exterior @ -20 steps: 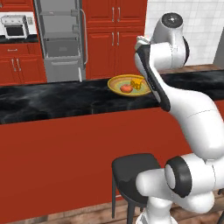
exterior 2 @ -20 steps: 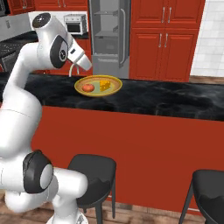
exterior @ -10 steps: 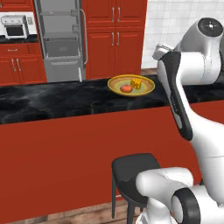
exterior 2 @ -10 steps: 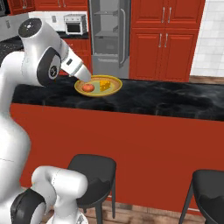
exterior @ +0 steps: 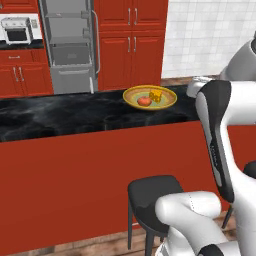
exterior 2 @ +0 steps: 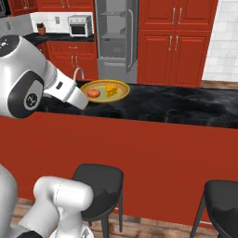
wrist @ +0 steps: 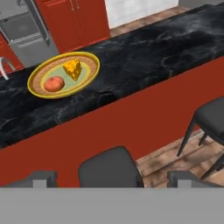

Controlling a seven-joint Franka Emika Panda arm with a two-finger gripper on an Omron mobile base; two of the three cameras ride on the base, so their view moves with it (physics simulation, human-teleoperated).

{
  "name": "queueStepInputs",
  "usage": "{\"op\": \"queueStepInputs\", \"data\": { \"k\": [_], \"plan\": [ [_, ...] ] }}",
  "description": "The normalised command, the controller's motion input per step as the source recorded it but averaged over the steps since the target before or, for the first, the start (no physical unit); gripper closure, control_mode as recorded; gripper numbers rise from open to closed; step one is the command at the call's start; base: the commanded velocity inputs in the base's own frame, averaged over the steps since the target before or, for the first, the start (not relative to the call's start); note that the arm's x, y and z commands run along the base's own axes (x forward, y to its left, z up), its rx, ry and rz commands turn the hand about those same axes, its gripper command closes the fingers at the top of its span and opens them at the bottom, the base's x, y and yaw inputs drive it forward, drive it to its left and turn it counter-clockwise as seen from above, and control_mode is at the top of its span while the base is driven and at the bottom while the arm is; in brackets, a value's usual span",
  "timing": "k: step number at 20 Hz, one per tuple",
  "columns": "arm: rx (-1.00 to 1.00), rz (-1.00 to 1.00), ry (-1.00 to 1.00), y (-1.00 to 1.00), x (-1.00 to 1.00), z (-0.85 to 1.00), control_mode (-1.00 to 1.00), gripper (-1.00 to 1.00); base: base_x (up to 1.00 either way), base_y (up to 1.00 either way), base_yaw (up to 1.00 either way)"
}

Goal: Take the cheese, steak, and squash from the fridge and place them on the plate on the dining counter to create an appetizer plate.

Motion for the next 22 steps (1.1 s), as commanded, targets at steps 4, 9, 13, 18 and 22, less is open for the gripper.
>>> {"op": "queueStepInputs", "data": {
  "k": [4, 9, 13, 18, 22],
  "plan": [
    [-0.09, 0.06, 0.25, 0.00, -0.16, -0.52, -1.00, -1.00, 0.00, 0.00, 0.00],
    [-0.03, 0.00, 0.03, 0.00, -0.02, -0.11, 1.00, -1.00, -0.19, 0.00, 0.00],
    [0.00, 0.00, 0.00, 0.00, 0.00, 0.00, 1.00, -1.00, -0.89, -0.16, -0.13],
    [0.00, 0.00, 0.00, 0.00, 0.00, 0.00, 1.00, -1.00, -0.98, -0.96, -0.22],
    [0.00, 0.00, 0.00, 0.00, 0.00, 0.00, 1.00, -1.00, -0.53, -1.00, -0.17]
  ]
}}
